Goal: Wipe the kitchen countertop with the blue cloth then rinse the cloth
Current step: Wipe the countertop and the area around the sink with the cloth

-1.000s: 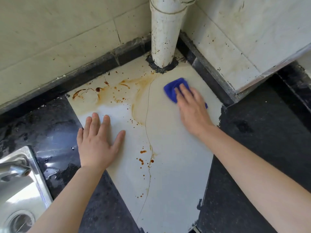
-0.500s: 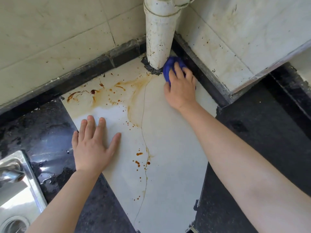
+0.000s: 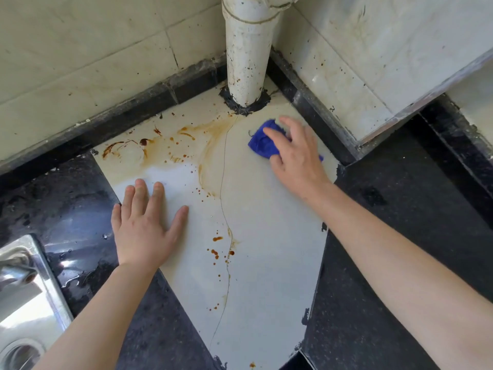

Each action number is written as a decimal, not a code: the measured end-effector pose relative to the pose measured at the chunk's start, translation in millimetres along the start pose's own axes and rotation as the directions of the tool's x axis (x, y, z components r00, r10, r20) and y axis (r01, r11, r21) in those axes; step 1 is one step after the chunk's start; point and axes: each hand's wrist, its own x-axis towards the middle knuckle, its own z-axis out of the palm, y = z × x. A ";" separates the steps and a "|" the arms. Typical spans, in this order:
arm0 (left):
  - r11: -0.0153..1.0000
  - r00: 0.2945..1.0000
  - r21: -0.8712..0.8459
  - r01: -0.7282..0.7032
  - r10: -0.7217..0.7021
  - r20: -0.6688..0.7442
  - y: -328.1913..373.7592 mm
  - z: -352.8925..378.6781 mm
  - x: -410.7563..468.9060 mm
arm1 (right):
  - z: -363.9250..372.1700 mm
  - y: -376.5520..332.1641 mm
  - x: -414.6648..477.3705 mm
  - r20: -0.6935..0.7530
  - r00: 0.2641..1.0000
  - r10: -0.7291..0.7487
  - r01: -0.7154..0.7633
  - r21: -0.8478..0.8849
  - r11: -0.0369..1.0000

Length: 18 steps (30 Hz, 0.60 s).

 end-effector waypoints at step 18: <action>1.000 1.000 -0.012 -0.013 0.013 -0.002 -1.5 -0.9 1.2 | 26.0 11.1 25.4 0.054 0.979 0.198 -0.174 -0.292 0.940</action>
